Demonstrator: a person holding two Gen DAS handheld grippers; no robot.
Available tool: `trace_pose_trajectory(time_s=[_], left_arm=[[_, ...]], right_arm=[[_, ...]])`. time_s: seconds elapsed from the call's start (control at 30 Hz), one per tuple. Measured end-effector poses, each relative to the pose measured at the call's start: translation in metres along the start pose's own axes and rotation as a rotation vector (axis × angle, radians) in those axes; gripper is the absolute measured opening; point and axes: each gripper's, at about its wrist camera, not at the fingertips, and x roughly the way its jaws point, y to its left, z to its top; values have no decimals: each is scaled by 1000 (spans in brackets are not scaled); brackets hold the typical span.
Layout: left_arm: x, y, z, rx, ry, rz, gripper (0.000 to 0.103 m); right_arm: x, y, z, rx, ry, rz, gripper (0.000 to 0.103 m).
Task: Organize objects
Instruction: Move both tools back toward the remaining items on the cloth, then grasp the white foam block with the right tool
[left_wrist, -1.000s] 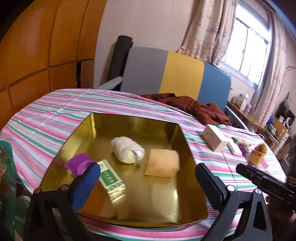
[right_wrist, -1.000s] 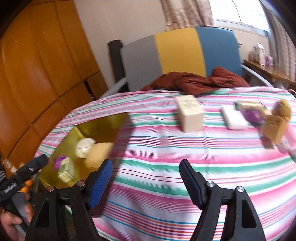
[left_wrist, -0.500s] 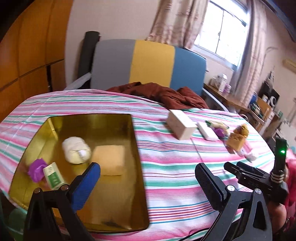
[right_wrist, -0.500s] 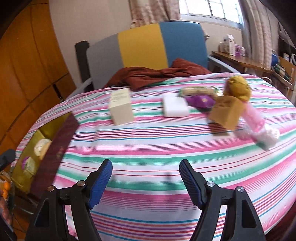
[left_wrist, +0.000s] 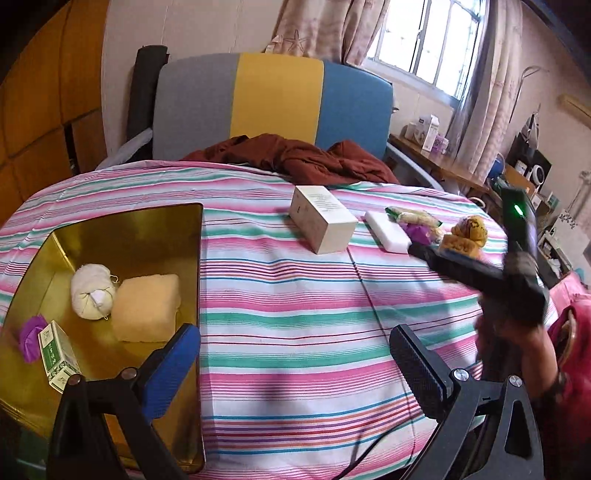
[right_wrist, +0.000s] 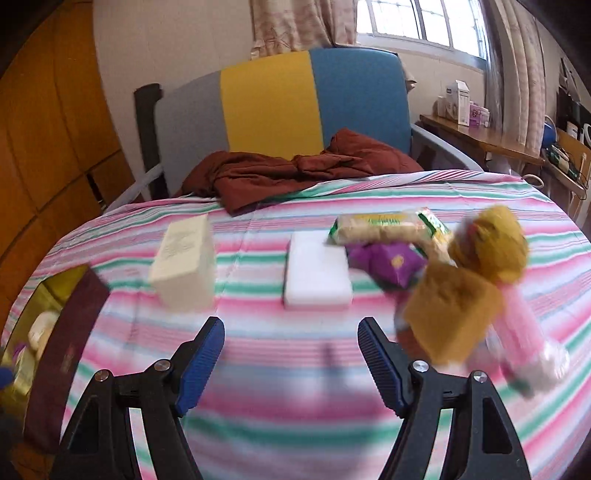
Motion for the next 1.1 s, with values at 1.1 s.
trace_pose_trajectory(time_s=[1.1], left_arm=[[137,-45,93,-45,73,134,103]], right_arm=[[37,-3,-15,-20,72,18,55]])
